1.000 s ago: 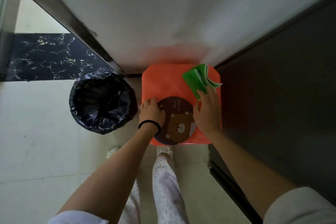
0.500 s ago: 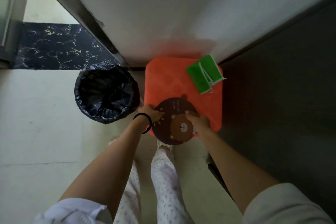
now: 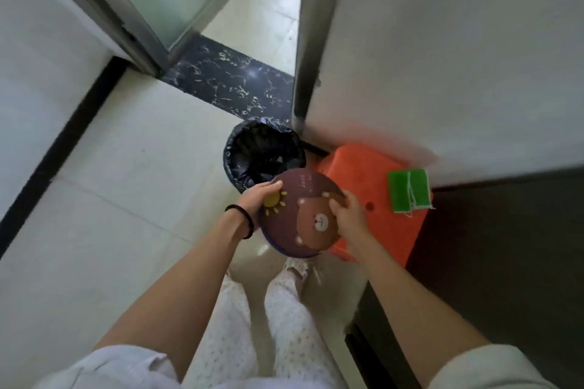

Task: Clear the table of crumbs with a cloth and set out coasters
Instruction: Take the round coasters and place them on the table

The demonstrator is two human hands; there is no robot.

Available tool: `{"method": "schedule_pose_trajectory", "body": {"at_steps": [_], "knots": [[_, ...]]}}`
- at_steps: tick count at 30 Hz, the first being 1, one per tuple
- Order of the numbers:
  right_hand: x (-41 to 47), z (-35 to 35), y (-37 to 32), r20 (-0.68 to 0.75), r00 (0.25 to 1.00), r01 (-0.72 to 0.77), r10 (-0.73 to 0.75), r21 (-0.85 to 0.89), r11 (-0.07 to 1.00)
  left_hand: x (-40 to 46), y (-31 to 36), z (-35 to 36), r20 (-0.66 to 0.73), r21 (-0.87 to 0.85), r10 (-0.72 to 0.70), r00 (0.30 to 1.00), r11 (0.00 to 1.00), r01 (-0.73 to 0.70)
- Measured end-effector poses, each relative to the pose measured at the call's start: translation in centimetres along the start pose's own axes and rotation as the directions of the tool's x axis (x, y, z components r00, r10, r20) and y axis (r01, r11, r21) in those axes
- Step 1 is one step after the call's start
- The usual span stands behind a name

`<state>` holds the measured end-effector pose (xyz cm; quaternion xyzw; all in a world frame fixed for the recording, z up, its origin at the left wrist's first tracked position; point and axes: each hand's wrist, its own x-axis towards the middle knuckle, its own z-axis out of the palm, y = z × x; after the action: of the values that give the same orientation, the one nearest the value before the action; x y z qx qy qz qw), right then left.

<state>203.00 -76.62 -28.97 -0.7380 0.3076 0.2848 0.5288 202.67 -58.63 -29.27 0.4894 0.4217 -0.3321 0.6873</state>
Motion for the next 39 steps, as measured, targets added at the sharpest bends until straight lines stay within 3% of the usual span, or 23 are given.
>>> {"method": "schedule_pose_trajectory", "body": {"at_steps": [4, 7, 13, 17, 22, 26, 29, 33, 39], "knots": [[-4.8, 5.5, -5.1, 0.192, 0.972, 0.155, -0.133, -0.105, 0.982, -6.7, 0.9, -7.0, 0.037, -0.249, 0.041, 0.998, 0.968, -0.031], [-10.1, 12.2, -6.9, 0.357, 0.917, 0.27, -0.178, -0.225, 0.936, -12.2, -1.5, -14.5, -0.058, -0.441, 0.098, 0.993, 0.89, -0.114], [-21.5, 25.3, -7.0, 0.573, 0.787, 0.516, -0.229, -0.408, 0.753, -21.8, -8.1, -27.1, -0.215, -0.64, 0.151, 0.965, 0.724, -0.256], [-28.1, 33.4, -6.6, 0.679, 0.676, 0.678, -0.286, -0.421, 0.603, -27.2, -11.0, -34.6, -0.364, -0.706, 0.155, 0.918, 0.597, -0.381], [-36.9, 44.7, -4.4, 0.728, 0.554, 0.795, -0.404, -0.32, 0.515, -34.1, -15.4, -44.3, -0.502, -0.786, 0.116, 0.857, 0.352, -0.508], [-42.5, 52.2, -1.0, 0.806, 0.497, 0.818, -0.321, -0.313, 0.482, -37.7, -20.6, -50.7, -0.595, -0.78, 0.031, 0.803, 0.218, -0.587], [-45.9, 57.5, 2.7, 0.892, 0.404, 0.877, -0.202, -0.315, 0.362, -39.1, -26.5, -54.1, -0.635, -0.772, -0.084, 0.768, 0.065, -0.632], [-50.1, 63.7, 8.4, 0.964, 0.263, 0.949, 0.025, -0.263, 0.173, -39.8, -34.3, -55.9, -0.663, -0.679, -0.253, 0.704, -0.194, -0.709], [-58.0, 71.7, 14.5, 0.961, 0.006, 1.0, 0.277, -0.014, 0.027, -42.9, -41.4, -58.9, -0.61, -0.457, -0.548, 0.572, -0.346, -0.819]]}}
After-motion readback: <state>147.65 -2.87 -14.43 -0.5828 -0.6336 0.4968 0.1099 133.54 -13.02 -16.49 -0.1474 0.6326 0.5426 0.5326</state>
